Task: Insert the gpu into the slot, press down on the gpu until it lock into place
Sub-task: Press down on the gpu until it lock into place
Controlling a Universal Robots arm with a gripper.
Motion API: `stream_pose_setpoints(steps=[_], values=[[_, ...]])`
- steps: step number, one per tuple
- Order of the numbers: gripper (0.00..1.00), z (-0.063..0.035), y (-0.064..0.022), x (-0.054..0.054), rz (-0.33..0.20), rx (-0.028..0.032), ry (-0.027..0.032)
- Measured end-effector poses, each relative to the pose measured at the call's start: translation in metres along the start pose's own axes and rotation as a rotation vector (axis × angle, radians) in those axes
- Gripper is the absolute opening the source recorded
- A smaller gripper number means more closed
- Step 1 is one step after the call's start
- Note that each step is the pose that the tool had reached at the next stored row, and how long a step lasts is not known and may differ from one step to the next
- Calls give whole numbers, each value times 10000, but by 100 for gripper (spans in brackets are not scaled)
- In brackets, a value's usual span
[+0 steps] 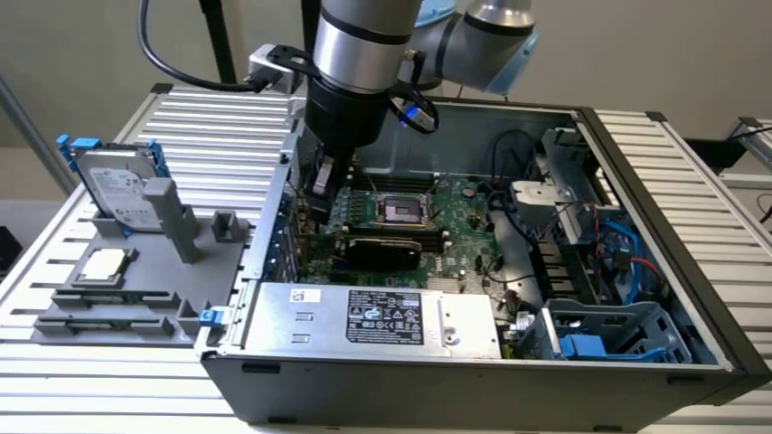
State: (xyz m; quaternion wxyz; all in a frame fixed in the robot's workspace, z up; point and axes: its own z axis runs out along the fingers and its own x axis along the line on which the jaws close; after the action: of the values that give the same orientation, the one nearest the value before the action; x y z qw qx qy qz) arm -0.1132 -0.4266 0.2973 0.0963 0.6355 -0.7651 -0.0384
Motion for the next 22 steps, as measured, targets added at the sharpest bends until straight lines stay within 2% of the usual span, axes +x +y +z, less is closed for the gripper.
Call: stream_pose_setpoints(steps=[5,7,9,10,12,14,19,21,22], values=[[11,-11,-61,-1,52,829,-160],[11,-16,-88,-1,71,1144,-224],[11,-20,-113,1,80,1383,-284],[11,-22,-125,3,77,1458,-315],[11,-31,-152,6,61,1539,-383],[11,-47,-179,11,39,1558,-457],[11,-119,-231,28,-21,1532,-681],[11,-125,-235,32,-27,1518,-733],[11,-125,-235,31,-27,1519,-736]])
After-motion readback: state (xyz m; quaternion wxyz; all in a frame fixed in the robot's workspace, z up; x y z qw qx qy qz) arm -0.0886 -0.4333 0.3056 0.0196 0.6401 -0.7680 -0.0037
